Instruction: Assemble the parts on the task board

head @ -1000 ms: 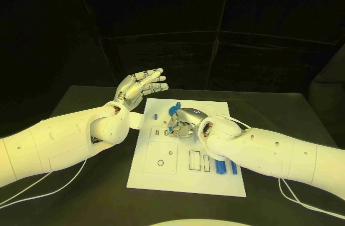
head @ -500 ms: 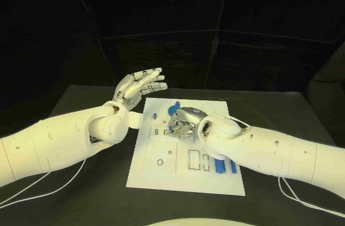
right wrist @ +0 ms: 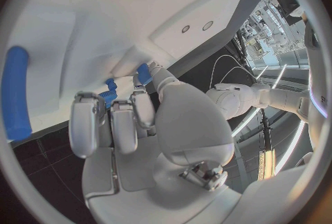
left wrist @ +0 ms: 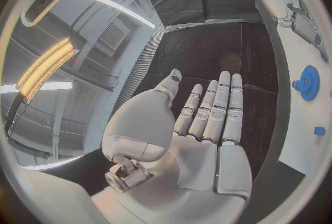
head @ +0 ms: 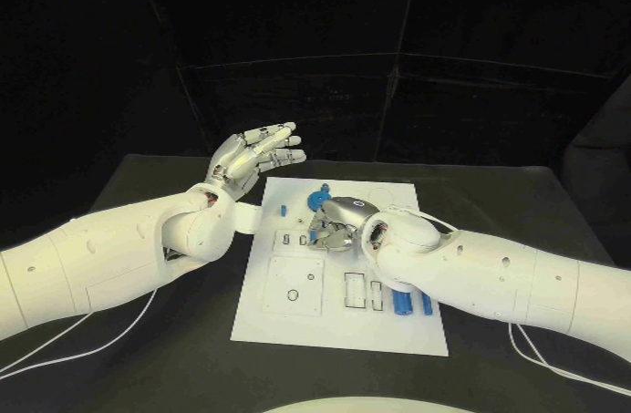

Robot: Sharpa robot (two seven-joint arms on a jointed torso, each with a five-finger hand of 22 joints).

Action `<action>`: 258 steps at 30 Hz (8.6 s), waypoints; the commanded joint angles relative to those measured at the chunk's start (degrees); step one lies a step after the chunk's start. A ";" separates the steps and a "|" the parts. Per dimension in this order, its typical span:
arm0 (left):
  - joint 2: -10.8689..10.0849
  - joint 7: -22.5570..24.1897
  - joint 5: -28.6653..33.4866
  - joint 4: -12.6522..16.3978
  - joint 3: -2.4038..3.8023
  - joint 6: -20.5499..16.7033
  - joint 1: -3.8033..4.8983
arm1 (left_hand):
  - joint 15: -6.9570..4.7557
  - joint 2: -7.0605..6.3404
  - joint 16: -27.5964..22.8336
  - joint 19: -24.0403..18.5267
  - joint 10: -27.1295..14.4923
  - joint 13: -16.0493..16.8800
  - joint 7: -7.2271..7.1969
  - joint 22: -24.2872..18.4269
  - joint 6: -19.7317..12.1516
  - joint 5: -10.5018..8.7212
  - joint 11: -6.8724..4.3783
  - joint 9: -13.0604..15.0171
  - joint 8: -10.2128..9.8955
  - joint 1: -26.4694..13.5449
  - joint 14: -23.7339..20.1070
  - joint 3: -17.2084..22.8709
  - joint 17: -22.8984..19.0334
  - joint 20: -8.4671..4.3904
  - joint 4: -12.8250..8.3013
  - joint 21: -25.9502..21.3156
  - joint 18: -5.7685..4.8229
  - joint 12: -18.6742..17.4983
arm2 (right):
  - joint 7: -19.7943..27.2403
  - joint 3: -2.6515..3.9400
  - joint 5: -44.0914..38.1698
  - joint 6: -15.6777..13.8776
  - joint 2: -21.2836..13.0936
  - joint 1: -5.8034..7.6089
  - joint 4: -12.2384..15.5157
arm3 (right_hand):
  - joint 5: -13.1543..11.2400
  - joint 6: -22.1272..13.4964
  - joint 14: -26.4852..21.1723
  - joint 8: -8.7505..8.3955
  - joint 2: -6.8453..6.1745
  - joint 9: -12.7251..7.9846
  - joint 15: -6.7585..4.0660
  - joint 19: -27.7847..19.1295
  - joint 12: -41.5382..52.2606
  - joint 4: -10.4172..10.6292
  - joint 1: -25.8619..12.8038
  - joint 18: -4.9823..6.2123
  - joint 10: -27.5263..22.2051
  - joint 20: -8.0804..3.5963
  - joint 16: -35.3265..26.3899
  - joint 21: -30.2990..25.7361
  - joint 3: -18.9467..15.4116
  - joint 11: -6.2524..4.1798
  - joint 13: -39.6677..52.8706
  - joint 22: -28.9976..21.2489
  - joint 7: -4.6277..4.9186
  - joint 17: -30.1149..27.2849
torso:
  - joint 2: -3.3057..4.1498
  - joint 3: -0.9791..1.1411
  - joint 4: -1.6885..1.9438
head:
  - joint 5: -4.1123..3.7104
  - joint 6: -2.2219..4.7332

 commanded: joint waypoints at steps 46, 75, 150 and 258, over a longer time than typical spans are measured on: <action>-0.50 -5.81 -6.97 -3.26 0.03 3.84 0.11 | -6.99 0.40 9.34 15.21 17.21 1.97 0.10 2.95 13.64 0.10 -5.89 1.06 3.38 0.03 22.07 0.65 6.17 -6.27 -0.15 8.39 1.28 6.44 | 19.46 -0.02 9.38 -13.43 -11.37 3.08 11.27 | 3.93 -9.89 4.36 -1.22 -2.18 0.01 1.86 -0.38 -2.51 5.02 -0.45 -0.79 -2.92 1.85 -0.86 -0.64 -8.37 2.04 -1.52 -0.43 2.25 7.79 | -0.33 0.42 -0.15 | 0.57 0.38; 5.69 -62.86 -51.24 -6.88 -3.64 24.92 8.90 | -14.85 -1.48 76.90 41.05 25.77 46.11 -7.12 54.06 12.78 -0.70 -13.65 18.45 23.40 -6.36 37.42 -10.61 83.95 -14.68 16.63 57.97 -4.12 51.83 | 16.38 0.52 27.44 -3.83 -24.89 12.51 10.44 | 5.64 -9.23 3.69 -0.69 -0.73 -0.01 1.53 -1.46 -3.10 4.58 1.13 -0.30 -3.29 1.53 -2.58 -2.02 -8.00 1.73 -2.06 -2.87 1.96 5.17 | -3.82 1.95 -0.21 | 0.97 -1.56; 21.36 -67.15 -58.87 -19.91 -6.48 33.07 8.65 | -15.16 -0.23 77.85 42.24 25.35 49.93 -7.61 58.21 8.12 -0.71 -14.00 25.59 31.66 -3.13 37.88 -15.04 85.78 -15.04 17.78 60.04 -4.78 56.54 | 13.03 0.51 25.96 -1.42 -21.37 12.55 8.14 | 5.84 -9.15 3.43 -0.49 -0.26 -0.08 1.43 -2.01 -3.83 5.24 0.71 -0.05 -3.81 1.41 -3.40 -2.83 -8.55 1.66 -2.76 -4.21 1.90 4.07 | -3.67 1.88 -0.21 | 0.87 -3.32; 15.64 -66.48 -58.01 -14.35 -6.50 24.92 5.94 | -15.00 -5.27 77.72 41.87 24.19 46.55 -7.28 59.15 3.70 -0.12 -13.88 29.45 35.41 -4.67 37.82 32.98 85.55 -14.78 -0.48 60.02 -4.72 55.06 | 11.62 0.50 25.30 1.17 -20.16 12.53 5.29 | 5.62 -8.97 3.37 -0.18 0.04 -0.09 1.34 -2.13 -4.13 5.79 0.51 0.01 -4.01 1.31 -3.81 -3.15 -9.10 1.57 -3.07 -4.64 1.81 3.62 | -3.57 1.86 -0.21 | 2.16 -5.16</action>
